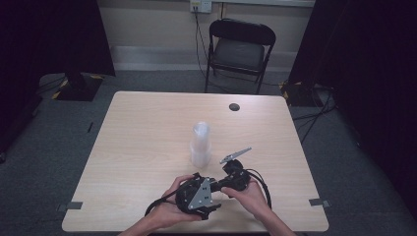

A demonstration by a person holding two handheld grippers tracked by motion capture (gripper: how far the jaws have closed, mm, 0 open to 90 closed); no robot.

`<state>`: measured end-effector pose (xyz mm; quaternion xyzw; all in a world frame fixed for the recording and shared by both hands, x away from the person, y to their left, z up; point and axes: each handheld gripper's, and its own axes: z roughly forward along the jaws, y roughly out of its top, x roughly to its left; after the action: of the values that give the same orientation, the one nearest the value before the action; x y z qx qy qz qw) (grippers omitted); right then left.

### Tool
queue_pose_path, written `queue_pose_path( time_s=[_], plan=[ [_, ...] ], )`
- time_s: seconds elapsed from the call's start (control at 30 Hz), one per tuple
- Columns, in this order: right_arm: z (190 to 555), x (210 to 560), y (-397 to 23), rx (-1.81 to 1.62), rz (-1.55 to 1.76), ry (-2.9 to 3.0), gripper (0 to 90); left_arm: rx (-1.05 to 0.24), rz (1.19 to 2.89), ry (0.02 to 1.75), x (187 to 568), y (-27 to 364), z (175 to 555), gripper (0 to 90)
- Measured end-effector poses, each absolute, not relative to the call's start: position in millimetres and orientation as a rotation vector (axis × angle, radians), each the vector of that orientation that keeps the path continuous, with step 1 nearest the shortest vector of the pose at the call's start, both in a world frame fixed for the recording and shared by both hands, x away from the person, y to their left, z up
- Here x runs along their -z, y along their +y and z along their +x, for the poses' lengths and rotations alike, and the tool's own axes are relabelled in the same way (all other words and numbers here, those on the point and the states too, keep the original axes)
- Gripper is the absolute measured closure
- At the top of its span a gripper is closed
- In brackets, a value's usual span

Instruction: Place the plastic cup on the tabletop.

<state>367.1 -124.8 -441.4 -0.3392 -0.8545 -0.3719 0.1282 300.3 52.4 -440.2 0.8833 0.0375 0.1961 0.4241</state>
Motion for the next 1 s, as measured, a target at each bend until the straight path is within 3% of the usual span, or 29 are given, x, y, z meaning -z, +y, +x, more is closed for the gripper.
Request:
queue_pose_path(
  time_s=[0.37,1.0],
  plan=[
    [372,442,-131,1.12,-1.007,-2.475,82.2,-0.452,2.186,0.163,442,55,309,24.7],
    [371,435,-139,1.217,-1.04,-2.448,77.5,-0.359,2.098,0.318,442,66,318,25.0]
  ],
)
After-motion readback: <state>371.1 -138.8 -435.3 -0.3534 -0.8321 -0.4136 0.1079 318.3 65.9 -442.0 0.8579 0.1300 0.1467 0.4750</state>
